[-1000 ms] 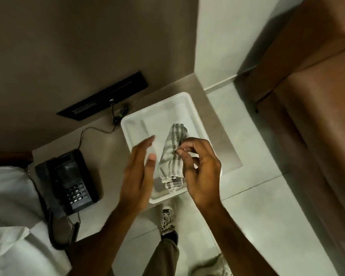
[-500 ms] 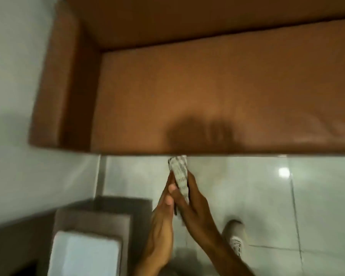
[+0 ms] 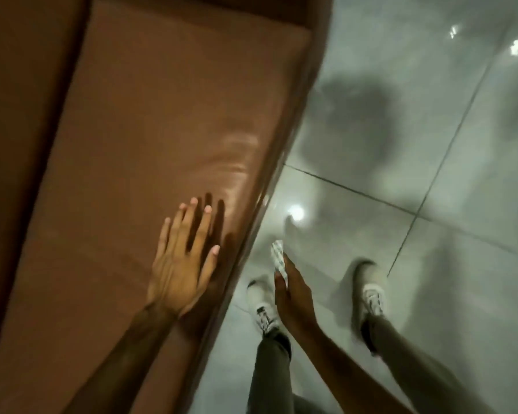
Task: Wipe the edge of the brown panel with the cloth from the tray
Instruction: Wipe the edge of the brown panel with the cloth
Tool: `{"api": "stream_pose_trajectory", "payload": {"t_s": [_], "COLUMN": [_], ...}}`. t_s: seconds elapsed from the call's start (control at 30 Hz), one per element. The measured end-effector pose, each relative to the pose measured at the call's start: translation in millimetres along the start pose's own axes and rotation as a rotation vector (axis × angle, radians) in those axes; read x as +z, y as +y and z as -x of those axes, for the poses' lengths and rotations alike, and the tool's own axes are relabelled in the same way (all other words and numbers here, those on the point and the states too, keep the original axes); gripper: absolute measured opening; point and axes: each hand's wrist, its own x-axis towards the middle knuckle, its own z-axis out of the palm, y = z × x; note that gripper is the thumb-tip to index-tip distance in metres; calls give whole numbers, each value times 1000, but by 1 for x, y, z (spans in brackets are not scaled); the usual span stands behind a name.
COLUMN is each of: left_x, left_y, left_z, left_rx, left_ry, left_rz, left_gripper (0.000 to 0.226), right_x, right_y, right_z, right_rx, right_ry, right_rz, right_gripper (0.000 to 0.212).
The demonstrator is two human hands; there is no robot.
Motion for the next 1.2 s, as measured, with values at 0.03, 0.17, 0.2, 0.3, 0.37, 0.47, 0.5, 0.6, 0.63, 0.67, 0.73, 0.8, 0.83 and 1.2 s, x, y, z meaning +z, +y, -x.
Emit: {"api": "stream_pose_trajectory", "payload": {"t_s": [0.03,0.17,0.2,0.3,0.37,0.47,0.5,0.6,0.63,0.67,0.73,0.8,0.83,1.2], "left_x": [12,67,81,104,112,115,118,126,127,128,126,124,122,119], "left_y": [-6,-8,-6,-12,-17,-21,-21,-23,-24,-25,-24,-23,-21,-20], "left_z": [-16,-45,-44,-42,-42,-43,-43,-45,-46,-45,-44,-43,-42,-45], "left_rx": [76,198,190,197,235,238,248,282,270,262,257,244,247,250], "left_ry": [-17,-22,10,146,178,230,250,303,312,314,307,288,277,213], "left_rz": [-41,-177,-203,-220,-233,-225,-219,-208,-220,-232,-243,-260,-255,-240], "left_gripper": [71,74,75,74,73,72,72,70,70,71,71,71,72,76], "right_x": [11,71,89,144,176,200,202,200,202,207,216,227,229,180], "right_y": [16,71,83,98,87,69,72,95,103,110,117,118,115,89], "right_z": [-9,-35,-40,-52,-58,-80,-93,-133,-137,-133,-108,-78,-68,-145], "right_rx": [55,216,249,263,257,91,56,63,115,170,185,176,173,155], "right_ry": [30,128,161,170,94,165,207,204,187,172,173,168,162,147], "right_rz": [-42,-266,-334,-604,-710,-684,-688,-725,-758,-790,-807,-808,-813,-820], "right_gripper": [50,50,48,46,43,56,56,54,55,55,54,54,54,55]}}
